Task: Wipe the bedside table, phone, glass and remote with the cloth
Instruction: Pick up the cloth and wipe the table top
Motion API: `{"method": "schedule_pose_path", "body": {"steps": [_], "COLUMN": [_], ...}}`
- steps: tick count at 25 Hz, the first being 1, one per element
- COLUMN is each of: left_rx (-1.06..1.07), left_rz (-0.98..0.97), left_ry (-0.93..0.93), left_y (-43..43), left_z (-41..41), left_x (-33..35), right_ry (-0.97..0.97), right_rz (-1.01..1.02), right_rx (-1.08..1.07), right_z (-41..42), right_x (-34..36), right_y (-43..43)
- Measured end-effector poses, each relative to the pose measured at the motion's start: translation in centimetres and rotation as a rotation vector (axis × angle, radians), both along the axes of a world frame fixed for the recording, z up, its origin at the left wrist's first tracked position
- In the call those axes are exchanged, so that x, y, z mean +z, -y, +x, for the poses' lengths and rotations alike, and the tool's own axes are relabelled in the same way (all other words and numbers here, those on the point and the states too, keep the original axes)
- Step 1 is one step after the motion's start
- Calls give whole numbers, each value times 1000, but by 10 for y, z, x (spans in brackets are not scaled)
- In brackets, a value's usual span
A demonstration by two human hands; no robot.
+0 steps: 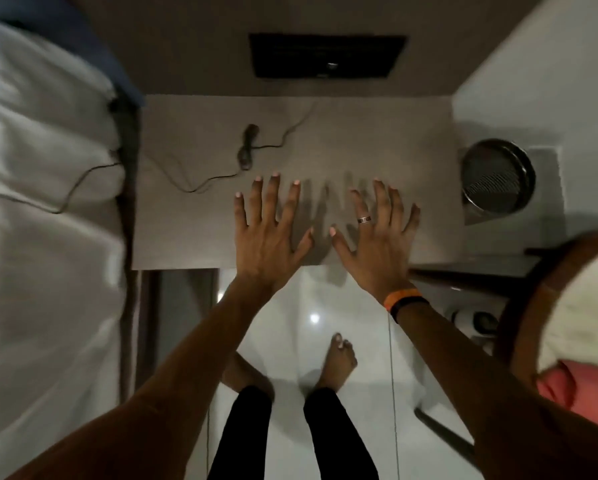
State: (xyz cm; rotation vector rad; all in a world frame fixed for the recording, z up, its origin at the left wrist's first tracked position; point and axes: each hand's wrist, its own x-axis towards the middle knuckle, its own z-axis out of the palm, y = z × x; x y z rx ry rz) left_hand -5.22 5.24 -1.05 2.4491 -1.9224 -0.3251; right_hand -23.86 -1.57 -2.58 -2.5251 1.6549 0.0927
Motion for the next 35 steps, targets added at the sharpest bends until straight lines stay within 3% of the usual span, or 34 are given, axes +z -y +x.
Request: {"method": "schedule_pose_path", "body": {"steps": [6,11,19,22,28,30,33,35], "left_rx": [-399,-764,-1292,-1263,-1024,-864,-589,-358], "left_rz": [-81,-116,-69,-137,-190,-213,-402,-326], "left_ry": [-96,-281,-398,-460,-656,-691,-718,-664], "left_y": [46,34,-10,-12,3,4,4,4], "left_z": [-175,-303,-393,-399,-378,-336,-232,-149], "left_x": [14,33,1,-9,-1,-4,-16,-14], "right_ry": [40,-25,-7,21,276,309,410,474], "right_rz": [-89,-95,-58,-132,-224,-218,-145,-103], "right_rx": [-350,-652,-760,-789,-731,-620,-377,-226], "right_z": [-173,-295,-351,-343,-319,-288,-206,-131], "right_x": [29,55,38,25,26,30,28,15], "right_y": [-14,-88,-219,-224,-181,-156,-111,-84]}}
